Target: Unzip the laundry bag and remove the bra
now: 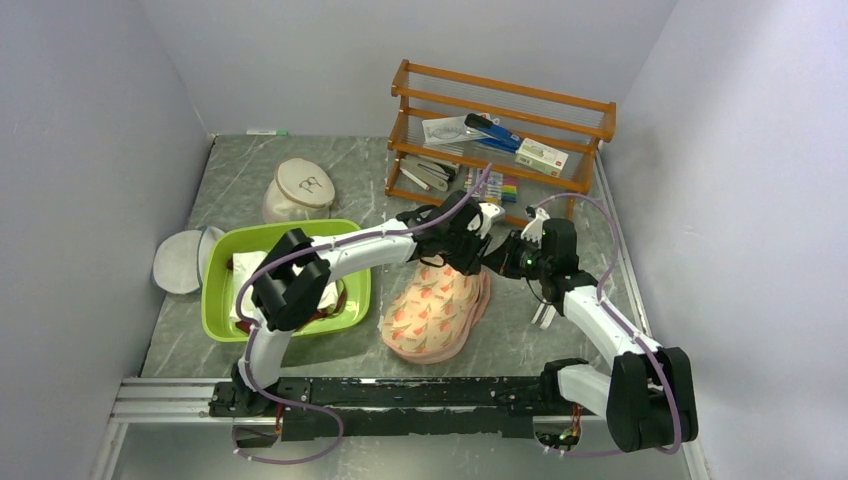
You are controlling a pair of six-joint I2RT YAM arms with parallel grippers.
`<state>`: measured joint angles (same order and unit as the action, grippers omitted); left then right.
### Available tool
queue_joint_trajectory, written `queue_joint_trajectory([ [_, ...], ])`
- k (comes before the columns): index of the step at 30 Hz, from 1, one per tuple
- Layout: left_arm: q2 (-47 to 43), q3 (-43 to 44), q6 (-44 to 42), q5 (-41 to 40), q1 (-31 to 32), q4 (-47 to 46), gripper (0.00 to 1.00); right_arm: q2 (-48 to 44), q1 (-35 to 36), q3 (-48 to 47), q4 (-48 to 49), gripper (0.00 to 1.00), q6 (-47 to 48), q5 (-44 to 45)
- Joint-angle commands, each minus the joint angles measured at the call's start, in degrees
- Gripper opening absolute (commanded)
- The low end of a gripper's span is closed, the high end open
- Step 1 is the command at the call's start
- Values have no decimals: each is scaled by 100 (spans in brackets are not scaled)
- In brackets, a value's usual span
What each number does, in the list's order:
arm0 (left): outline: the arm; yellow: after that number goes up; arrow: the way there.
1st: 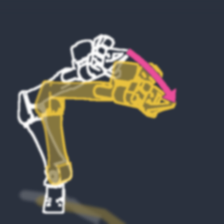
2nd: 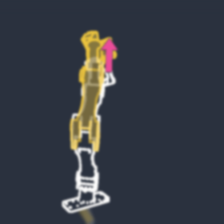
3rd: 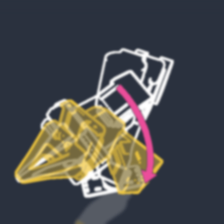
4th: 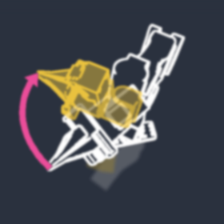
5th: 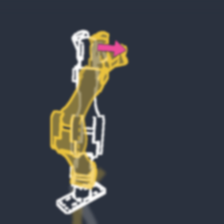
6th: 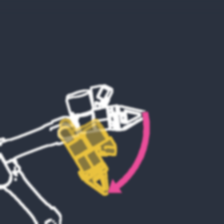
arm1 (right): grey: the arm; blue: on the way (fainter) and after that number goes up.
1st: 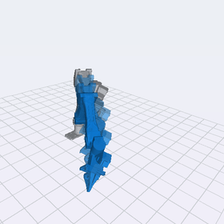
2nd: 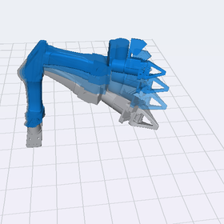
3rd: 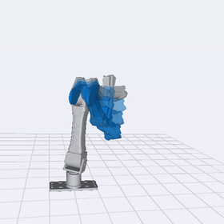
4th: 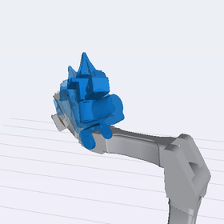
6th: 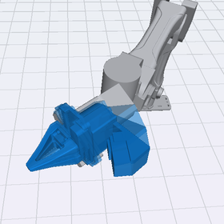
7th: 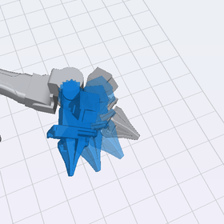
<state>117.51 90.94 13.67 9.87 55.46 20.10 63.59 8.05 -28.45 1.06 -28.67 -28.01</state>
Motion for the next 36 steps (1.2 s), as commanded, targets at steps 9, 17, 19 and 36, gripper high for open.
queue_joint_trajectory([
  [9, -555, 6, -768, 438, 50, 414, 7, 320, -42, -269, -36, 0, 5, 466],
  [17, -1488, -541, -1818, 551, 395, 139, 7, 724, -50, -490, 71, 0, 160, 492],
  [19, -1543, -485, -1911, 662, 404, 165, 7, 809, -56, -520, 186, 0, 165, 436],
  [36, -968, -672, -563, 102, 389, -238, 58, 551, -51, -839, -16, 0, -3, 312],
])
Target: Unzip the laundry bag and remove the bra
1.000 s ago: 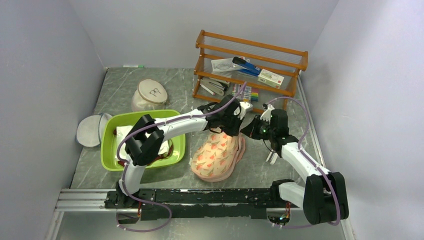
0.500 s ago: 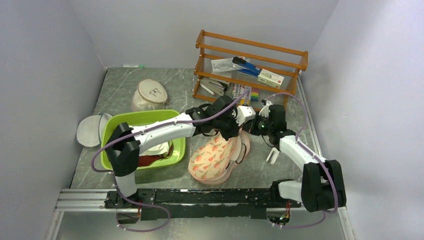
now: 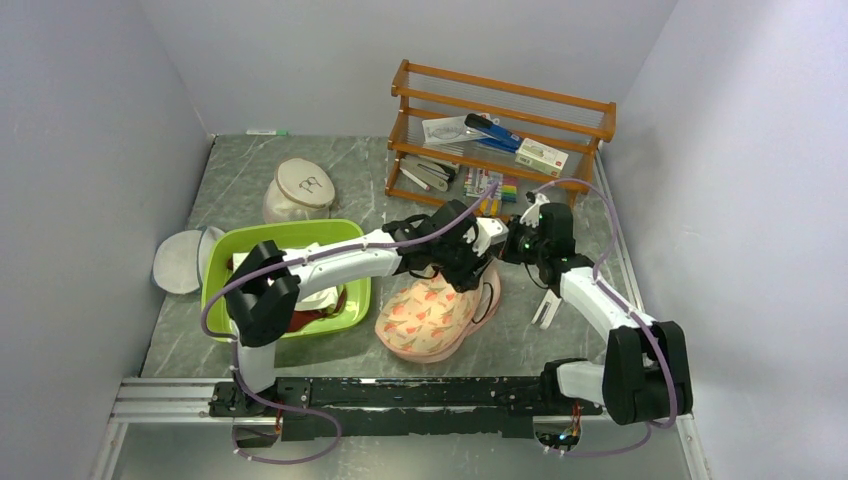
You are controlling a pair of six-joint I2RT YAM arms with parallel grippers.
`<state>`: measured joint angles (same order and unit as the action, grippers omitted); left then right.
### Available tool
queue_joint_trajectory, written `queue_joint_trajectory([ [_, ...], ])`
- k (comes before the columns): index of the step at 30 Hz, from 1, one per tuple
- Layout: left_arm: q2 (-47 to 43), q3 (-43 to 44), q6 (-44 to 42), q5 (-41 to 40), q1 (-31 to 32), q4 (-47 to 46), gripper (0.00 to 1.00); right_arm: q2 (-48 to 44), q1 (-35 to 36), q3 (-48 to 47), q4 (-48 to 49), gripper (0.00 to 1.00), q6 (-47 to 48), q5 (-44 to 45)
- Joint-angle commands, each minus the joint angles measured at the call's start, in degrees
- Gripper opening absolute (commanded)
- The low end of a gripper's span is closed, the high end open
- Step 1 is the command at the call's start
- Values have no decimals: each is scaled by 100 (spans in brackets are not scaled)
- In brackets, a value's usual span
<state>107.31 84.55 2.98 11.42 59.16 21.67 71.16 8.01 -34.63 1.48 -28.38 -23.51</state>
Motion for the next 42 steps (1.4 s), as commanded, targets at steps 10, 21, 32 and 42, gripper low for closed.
queue_joint_trajectory([
  [10, 334, 86, 1506, 69, -13, -1409, 95, -578, -45, -169, -189, 0, -271, -462],
  [21, 673, 281, 1545, -915, 100, -1349, 96, -714, -46, -126, -122, 0, -481, -585],
  [32, 172, -391, 1552, -621, 62, -1717, 83, -774, -45, -150, -366, 0, -215, -489],
  [42, 188, -212, 2005, -730, 73, -1693, 99, -776, -48, -260, -437, 0, -247, -750],
])
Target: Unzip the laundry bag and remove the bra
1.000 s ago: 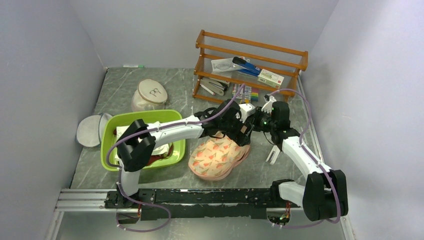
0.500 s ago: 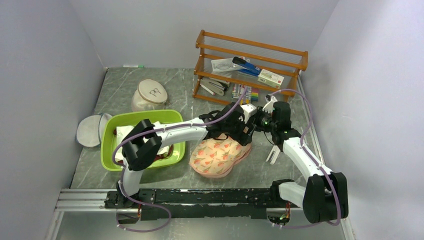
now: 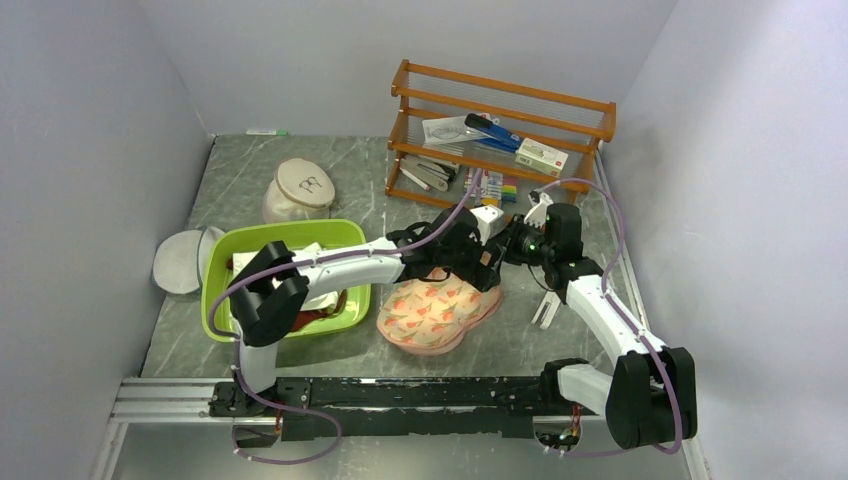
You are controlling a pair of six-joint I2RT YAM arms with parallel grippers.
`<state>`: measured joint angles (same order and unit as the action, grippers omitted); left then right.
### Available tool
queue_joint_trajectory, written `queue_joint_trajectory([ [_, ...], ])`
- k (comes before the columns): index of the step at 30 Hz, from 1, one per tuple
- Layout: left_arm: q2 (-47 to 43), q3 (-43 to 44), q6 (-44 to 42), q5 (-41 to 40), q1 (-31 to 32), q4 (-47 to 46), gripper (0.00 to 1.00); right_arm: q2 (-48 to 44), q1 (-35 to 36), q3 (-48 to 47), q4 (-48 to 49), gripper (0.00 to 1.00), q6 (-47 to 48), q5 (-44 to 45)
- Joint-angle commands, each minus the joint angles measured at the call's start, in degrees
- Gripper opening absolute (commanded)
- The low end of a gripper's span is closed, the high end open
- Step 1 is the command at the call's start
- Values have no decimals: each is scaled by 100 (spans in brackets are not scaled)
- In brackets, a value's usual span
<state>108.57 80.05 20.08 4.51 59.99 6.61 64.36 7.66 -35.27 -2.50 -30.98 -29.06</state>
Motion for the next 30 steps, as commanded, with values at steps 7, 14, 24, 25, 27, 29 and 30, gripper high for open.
queue_joint_trajectory([
  [7, 576, 658, 324, -290, -51, -162, 76, -133, -3, -177, 7, 0, -42, -220],
  [14, 247, 337, -292, -72, -64, -220, 37, 84, -11, -123, 10, 0, 265, 156],
  [24, -411, 158, -1355, 383, -48, 422, 7, 694, -133, -249, 530, 0, 576, 223],
  [25, -485, 172, -1507, 526, -37, 461, 7, 748, -133, -238, 623, 0, 603, 186],
  [27, -642, 229, -1808, 733, -4, 560, 7, 859, -142, -211, 844, 0, 649, 68],
  [29, -743, 327, -2046, 812, 57, 666, 7, 975, -142, -202, 1129, 0, 654, -70],
  [30, -782, 380, -2125, 832, 71, 688, 7, 1034, -142, -189, 1261, 0, 636, -148],
])
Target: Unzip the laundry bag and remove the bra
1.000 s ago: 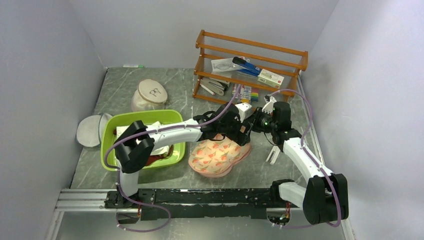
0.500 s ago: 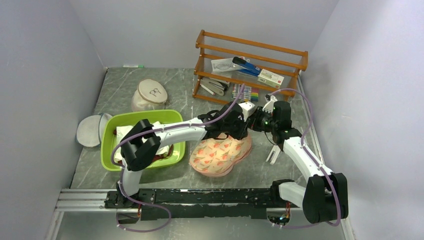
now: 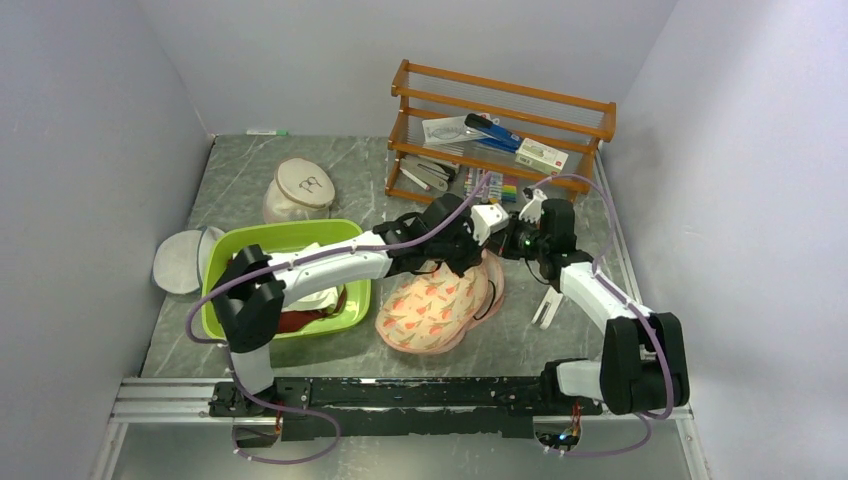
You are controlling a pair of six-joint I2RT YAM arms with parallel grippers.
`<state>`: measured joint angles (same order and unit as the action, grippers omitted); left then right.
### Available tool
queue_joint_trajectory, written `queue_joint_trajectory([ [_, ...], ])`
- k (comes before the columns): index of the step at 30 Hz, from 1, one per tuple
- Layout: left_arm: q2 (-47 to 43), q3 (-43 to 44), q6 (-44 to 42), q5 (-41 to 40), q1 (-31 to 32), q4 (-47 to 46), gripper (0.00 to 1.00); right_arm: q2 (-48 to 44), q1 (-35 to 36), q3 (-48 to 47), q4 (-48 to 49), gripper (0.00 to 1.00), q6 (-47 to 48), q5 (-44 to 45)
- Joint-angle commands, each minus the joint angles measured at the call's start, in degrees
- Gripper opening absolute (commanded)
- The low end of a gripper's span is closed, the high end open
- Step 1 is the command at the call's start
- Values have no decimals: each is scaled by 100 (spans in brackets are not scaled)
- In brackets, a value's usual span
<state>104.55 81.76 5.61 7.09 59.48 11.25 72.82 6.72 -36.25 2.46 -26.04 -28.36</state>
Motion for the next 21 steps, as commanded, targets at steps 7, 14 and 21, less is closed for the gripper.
queue_joint_trajectory([
  [7, -427, 442, -724, 617, 134, 278, 7, 612, -48, -92, 1418, 0, -189, -121],
  [14, -917, 28, -554, 806, -66, -2, 7, 745, -164, -84, 1399, 0, -363, 214],
  [21, -1142, -95, 413, 1857, -1076, -161, 7, 380, -200, -31, 719, 0, -43, 203],
])
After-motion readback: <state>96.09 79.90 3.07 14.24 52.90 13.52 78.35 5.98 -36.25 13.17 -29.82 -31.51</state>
